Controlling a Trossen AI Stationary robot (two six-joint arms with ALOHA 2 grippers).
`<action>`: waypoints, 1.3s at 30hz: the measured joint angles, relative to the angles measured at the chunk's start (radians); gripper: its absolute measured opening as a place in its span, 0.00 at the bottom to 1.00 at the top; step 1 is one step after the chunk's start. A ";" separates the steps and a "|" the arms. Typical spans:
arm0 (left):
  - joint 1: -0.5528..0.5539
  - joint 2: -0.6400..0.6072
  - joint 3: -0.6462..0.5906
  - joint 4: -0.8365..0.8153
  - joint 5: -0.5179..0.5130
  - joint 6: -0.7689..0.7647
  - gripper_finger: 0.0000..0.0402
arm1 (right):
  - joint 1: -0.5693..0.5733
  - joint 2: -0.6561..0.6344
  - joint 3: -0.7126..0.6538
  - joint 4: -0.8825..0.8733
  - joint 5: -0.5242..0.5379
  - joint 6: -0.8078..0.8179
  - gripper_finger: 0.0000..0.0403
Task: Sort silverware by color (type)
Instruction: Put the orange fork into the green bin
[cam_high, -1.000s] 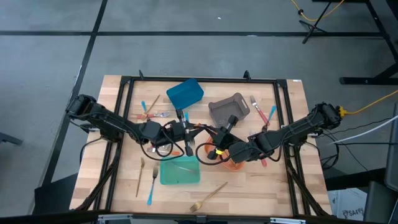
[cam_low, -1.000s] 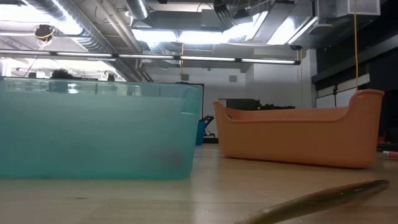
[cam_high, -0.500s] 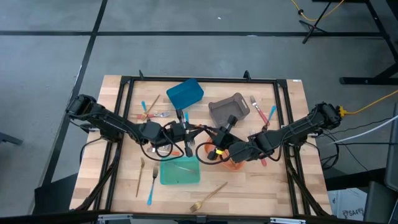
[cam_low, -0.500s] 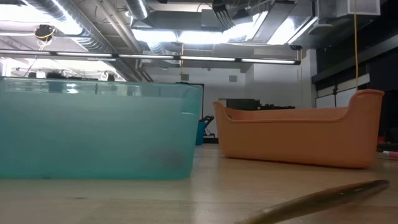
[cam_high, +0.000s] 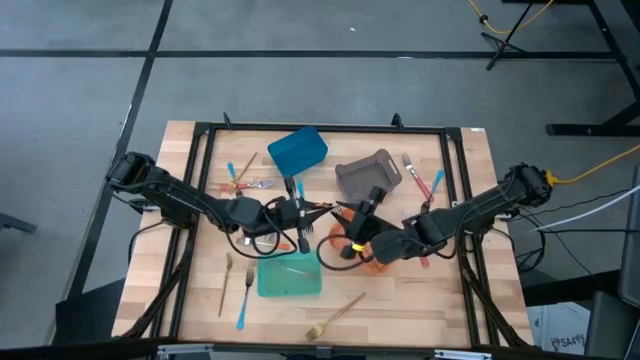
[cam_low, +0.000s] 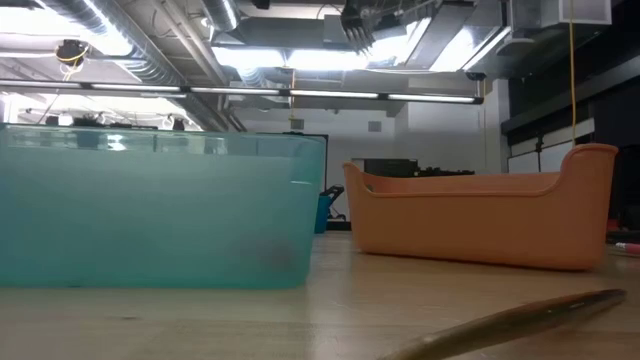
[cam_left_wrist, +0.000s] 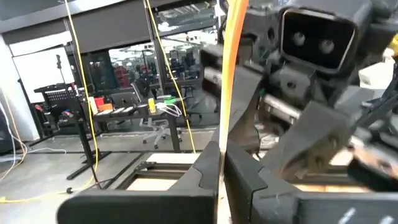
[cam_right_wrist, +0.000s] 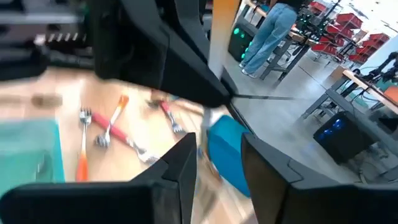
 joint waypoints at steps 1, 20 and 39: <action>-0.002 0.000 0.000 -0.012 -0.001 0.000 0.01 | 0.010 -0.012 0.000 -0.040 0.000 0.007 0.30; -0.090 0.000 0.273 -0.860 0.184 -0.166 0.01 | 0.127 -0.190 0.001 -0.477 -0.045 0.348 0.29; -0.111 0.000 0.377 -1.395 0.469 -0.372 0.01 | 0.127 -0.189 0.001 -0.477 -0.200 0.351 0.29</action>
